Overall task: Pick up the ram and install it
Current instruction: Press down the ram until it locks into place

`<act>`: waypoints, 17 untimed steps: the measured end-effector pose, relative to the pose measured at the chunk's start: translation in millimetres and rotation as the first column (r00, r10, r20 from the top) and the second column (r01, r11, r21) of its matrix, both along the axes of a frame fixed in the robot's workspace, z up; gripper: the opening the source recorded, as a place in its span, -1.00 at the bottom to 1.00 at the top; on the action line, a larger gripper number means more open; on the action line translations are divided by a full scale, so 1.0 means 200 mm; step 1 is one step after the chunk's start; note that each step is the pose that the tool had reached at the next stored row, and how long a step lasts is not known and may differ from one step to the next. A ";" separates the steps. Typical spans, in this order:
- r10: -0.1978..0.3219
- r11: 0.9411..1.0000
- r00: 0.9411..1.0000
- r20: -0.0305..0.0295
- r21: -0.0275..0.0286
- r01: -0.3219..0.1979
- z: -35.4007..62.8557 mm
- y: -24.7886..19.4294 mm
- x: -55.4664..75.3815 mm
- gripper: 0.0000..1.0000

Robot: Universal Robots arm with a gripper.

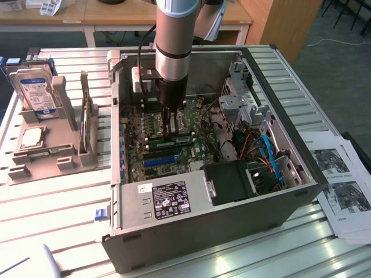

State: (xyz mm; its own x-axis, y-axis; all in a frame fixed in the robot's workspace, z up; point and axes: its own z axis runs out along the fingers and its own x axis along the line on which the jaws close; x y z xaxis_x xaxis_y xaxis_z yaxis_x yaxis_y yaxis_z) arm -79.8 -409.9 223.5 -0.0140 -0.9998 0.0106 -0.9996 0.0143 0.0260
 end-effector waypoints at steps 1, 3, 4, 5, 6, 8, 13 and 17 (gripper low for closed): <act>0.000 1.000 1.000 0.000 0.000 0.000 0.000 0.000 0.00 -0.80; 0.000 1.000 1.000 0.000 0.000 0.000 -0.001 0.000 0.00 -0.80; 0.000 1.000 1.000 0.000 0.000 0.000 -0.002 0.000 0.00 -0.80; 0.000 1.000 1.000 0.000 0.000 0.000 -0.004 0.000 0.00 -0.80; 0.000 1.000 1.000 0.000 0.000 0.000 -0.004 0.000 0.00 -0.80; 0.000 1.000 1.000 0.000 0.000 0.000 -0.005 0.000 0.00 -0.80; 0.000 1.000 1.000 0.000 0.000 0.000 -0.008 0.000 0.00 -0.80; 0.000 1.000 1.000 0.000 0.000 0.000 -0.009 0.000 0.00 -0.80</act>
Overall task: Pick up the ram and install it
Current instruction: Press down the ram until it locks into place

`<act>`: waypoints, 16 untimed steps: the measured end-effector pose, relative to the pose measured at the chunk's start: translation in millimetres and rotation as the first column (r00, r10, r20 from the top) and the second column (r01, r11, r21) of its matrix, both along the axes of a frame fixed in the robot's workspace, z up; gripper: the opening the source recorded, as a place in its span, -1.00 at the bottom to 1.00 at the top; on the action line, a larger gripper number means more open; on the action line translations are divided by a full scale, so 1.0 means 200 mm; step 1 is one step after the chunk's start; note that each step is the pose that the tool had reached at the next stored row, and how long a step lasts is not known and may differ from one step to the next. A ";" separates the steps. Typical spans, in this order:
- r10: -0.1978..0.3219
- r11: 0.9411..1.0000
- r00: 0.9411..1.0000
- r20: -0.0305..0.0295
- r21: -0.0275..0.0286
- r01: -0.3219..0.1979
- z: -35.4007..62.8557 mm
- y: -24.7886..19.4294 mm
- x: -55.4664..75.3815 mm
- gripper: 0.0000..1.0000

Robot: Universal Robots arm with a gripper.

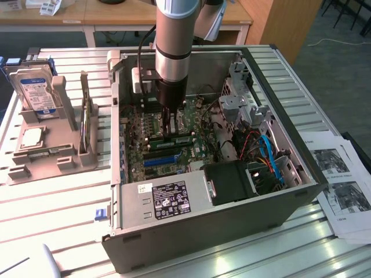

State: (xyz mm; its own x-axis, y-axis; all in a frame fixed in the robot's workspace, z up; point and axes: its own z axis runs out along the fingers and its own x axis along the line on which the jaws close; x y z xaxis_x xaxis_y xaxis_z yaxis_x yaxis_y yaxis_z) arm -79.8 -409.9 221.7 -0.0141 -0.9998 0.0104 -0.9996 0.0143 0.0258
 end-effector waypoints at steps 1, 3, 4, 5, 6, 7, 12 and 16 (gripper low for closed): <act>0.000 1.000 1.000 0.000 0.000 0.000 0.000 0.000 0.00 -0.80; 0.000 1.000 1.000 0.000 0.000 0.000 0.000 0.000 0.00 -0.80; 0.000 1.000 1.000 0.000 0.000 0.000 0.000 0.000 0.00 -0.80; 0.000 1.000 1.000 0.000 0.000 0.000 0.000 0.000 0.00 -0.80; 0.000 1.000 1.000 0.000 0.000 0.000 0.000 0.000 0.00 -0.80; 0.000 1.000 1.000 0.000 0.000 0.000 0.000 0.000 0.00 -0.80; 0.000 1.000 1.000 0.001 0.001 0.000 0.006 0.001 0.00 -0.80; 0.000 1.000 1.000 0.000 0.000 0.000 0.027 0.000 0.00 -0.80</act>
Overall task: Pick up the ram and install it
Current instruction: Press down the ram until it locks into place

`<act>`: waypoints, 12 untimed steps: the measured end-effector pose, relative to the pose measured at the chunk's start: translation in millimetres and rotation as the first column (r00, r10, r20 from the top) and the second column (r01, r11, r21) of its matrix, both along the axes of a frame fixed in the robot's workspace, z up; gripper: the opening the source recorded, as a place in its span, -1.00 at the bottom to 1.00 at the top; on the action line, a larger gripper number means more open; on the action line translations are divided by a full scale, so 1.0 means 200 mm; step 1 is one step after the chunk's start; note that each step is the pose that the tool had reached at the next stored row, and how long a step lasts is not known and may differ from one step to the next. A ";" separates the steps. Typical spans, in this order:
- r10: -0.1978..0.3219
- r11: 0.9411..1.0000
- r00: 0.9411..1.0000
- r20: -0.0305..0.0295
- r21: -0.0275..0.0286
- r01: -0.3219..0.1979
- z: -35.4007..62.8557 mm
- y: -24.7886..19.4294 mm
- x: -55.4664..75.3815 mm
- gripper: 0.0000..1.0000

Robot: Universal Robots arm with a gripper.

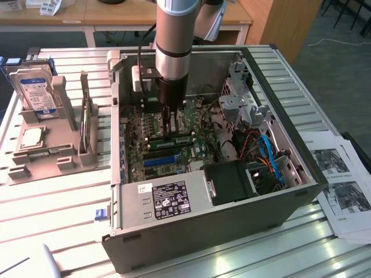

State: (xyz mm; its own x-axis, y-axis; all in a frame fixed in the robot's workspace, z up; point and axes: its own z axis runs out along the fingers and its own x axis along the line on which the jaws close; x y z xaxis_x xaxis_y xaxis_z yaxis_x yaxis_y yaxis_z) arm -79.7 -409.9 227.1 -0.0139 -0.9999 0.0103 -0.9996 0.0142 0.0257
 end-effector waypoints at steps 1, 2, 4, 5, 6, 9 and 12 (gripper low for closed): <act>0.000 1.000 1.000 0.000 0.000 0.000 0.007 0.000 0.00 -0.80; 0.000 1.000 1.000 0.000 0.000 0.000 0.014 0.000 0.00 -0.80; 0.000 1.000 1.000 0.000 0.000 0.000 0.030 0.000 0.00 -0.80; 0.000 1.000 1.000 0.000 0.000 0.000 0.039 0.000 0.00 -0.80; 0.000 1.000 1.000 0.000 0.000 0.000 0.049 0.000 0.00 -0.80; 0.000 1.000 1.000 0.000 0.000 0.000 0.081 0.000 0.00 -0.80; 0.000 1.000 1.000 0.000 0.000 0.000 0.113 0.000 0.00 -0.80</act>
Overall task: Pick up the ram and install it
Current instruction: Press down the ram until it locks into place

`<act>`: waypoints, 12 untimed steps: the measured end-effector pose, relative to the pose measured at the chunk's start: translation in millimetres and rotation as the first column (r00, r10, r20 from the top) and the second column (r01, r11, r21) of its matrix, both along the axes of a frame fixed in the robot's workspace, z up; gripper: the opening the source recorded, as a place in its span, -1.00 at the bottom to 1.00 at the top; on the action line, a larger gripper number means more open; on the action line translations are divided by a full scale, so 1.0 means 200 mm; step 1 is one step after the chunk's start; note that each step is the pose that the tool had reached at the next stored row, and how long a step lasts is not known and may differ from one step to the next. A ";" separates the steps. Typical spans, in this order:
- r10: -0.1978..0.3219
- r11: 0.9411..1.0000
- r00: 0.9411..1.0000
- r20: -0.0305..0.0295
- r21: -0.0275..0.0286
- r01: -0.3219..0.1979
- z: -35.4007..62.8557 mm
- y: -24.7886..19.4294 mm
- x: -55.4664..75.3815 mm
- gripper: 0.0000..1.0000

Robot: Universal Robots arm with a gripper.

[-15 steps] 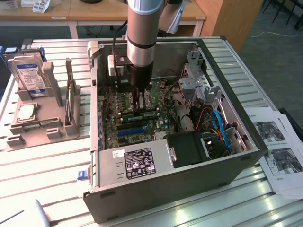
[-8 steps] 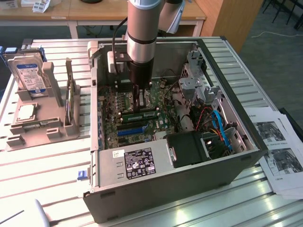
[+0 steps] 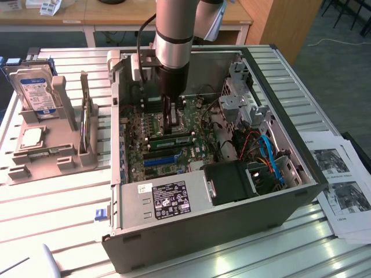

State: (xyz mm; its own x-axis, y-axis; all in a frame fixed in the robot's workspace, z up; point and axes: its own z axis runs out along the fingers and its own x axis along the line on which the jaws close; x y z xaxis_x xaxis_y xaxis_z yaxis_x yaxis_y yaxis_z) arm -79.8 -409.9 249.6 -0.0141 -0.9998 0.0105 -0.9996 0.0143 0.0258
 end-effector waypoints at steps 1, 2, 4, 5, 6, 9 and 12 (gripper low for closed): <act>0.000 1.000 1.000 0.000 0.000 0.000 0.011 0.000 0.00 -0.80; 0.000 1.000 1.000 0.000 0.000 0.000 0.024 0.000 0.00 -0.80; 0.000 1.000 1.000 0.000 0.000 0.000 0.049 0.000 0.00 -0.80; 0.000 1.000 1.000 0.000 -0.001 0.000 0.063 0.000 0.00 -0.80; 0.000 1.000 1.000 0.000 -0.001 0.000 0.076 0.000 0.00 -0.80; 0.000 1.000 1.000 0.000 -0.003 0.000 0.116 0.000 0.00 -0.80; 0.000 1.000 1.000 0.000 -0.005 0.000 0.156 0.000 0.00 -0.80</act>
